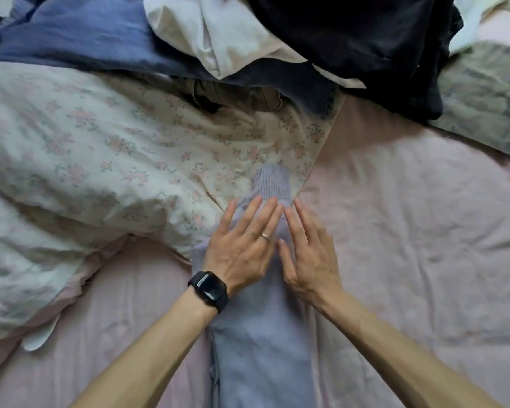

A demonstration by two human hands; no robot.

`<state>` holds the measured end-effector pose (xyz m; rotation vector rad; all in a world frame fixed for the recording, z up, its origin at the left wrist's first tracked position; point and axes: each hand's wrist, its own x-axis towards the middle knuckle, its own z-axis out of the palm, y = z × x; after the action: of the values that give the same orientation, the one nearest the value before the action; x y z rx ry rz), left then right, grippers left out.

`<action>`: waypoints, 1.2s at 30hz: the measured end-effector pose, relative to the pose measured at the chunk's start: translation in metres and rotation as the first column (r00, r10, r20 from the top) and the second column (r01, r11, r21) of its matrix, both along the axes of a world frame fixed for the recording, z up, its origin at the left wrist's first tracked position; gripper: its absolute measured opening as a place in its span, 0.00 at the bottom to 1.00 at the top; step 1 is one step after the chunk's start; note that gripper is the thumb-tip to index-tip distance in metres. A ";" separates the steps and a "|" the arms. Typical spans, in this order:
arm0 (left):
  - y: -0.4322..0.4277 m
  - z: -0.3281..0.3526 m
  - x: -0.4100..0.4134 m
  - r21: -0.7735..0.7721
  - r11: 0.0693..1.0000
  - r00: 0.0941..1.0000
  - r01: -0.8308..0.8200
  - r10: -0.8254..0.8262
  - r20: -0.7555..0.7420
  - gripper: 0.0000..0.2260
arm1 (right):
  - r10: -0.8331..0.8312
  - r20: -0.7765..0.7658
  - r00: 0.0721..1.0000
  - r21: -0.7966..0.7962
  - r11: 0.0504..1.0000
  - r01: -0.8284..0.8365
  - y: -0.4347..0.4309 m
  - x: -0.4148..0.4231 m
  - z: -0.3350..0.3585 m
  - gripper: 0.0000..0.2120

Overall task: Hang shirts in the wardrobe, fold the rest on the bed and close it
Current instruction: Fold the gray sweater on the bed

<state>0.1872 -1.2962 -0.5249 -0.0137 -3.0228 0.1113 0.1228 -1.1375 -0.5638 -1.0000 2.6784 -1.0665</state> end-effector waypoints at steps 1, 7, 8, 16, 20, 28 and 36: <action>-0.007 -0.003 0.017 -0.060 0.998 0.993 0.019 -0.012 0.117 0.25 | 0.072 -0.026 0.997 0.054 0.996 -0.071 0.014 0.017 -0.004 0.28; -0.044 -0.002 0.045 -0.073 0.969 0.873 -0.237 0.245 0.422 0.25 | 0.095 0.129 0.987 0.462 0.875 -0.145 0.062 0.090 -0.008 0.33; -0.030 0.002 0.049 -0.061 0.967 0.900 -0.249 0.254 0.354 0.26 | 0.037 0.162 0.986 0.487 0.866 -0.113 0.066 0.096 -0.005 0.34; 0.130 0.028 0.249 0.272 0.489 0.559 -0.829 0.729 0.395 0.20 | -0.049 0.274 0.960 0.535 0.838 -0.110 0.146 0.221 0.042 0.37; 0.174 0.025 0.333 -0.013 0.277 0.164 -0.961 0.605 0.779 0.18 | -0.236 0.441 0.866 0.555 0.830 -0.056 0.179 0.289 0.048 0.30; 0.155 0.018 0.383 0.164 0.234 0.274 -0.958 0.581 0.767 0.12 | -0.491 0.609 0.623 0.527 0.837 0.145 0.198 0.332 0.049 0.10; 0.155 0.006 0.367 0.299 0.152 0.332 -0.942 0.552 0.765 0.15 | -0.567 0.630 0.531 0.489 0.821 0.296 0.175 0.319 0.046 0.15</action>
<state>0.5540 -1.1416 -0.5191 1.9567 -2.7529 -1.2311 0.4421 -0.9624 -0.5180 0.2327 2.2452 -0.7800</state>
